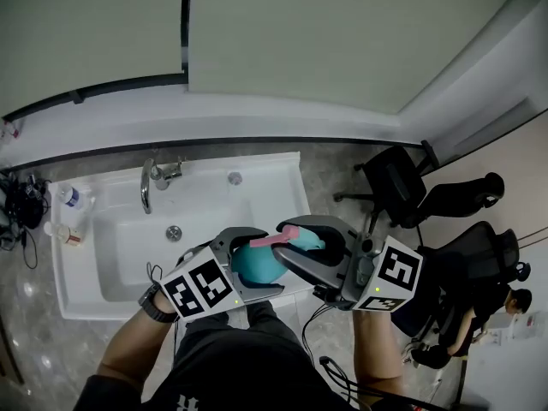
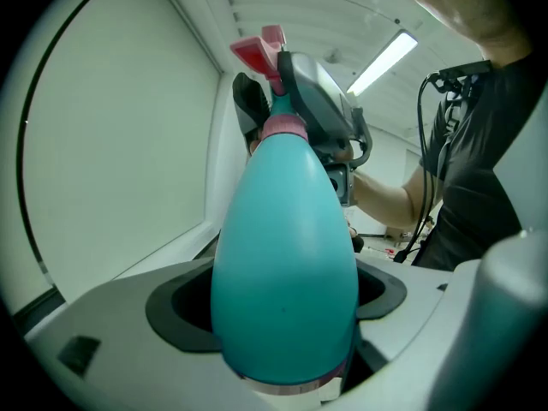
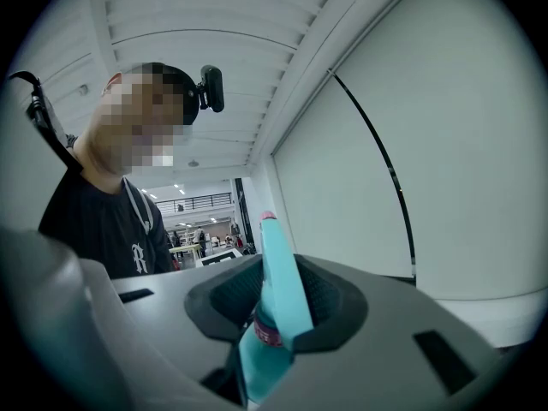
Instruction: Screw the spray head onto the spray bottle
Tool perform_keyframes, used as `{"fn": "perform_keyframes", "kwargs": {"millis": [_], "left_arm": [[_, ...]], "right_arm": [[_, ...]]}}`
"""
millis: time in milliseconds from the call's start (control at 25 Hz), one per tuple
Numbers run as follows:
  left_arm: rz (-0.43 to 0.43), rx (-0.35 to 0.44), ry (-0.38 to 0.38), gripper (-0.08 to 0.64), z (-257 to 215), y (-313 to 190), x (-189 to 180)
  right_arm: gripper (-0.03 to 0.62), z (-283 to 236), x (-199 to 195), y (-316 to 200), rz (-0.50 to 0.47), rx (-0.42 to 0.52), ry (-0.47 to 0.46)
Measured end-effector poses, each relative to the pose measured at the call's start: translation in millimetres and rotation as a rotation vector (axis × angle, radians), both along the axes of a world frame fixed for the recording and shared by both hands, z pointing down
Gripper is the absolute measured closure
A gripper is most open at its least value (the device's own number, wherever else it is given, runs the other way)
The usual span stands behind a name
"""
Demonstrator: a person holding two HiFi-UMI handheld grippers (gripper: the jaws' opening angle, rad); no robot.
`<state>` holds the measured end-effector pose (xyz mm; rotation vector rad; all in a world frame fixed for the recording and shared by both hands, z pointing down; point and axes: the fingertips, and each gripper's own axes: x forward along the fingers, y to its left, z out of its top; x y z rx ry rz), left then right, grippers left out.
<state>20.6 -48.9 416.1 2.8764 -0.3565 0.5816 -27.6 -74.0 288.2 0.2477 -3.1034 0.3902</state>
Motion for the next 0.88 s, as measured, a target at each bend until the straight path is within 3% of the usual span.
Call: {"fn": "perform_keyframes", "kwargs": {"millis": [160,400,680,880], "left_arm": [[-0.001,-0.021,-0.006,0.143,1.2,34.1,0.4],[-0.053,0.021,-0.045,0.143,-10.1,108.5,22.0],[-0.127,0.007,-0.087,0.144,9.4,242.6,105.6],[-0.169,-0.056,-0.09,0.144,22.2,343.2,169.2]], "right_arm": [[0.488,1.5,0.6,31.9,-0.008,-0.01,-0.01],[0.491,-12.3,25.3,114.5,-0.059,0.046,-0.045],[0.491,5.0,112.2,249.4,-0.114,0.039,-0.089],[0.491,18.6,173.5,343.6,-0.134,-0.01,-0.097]]}}
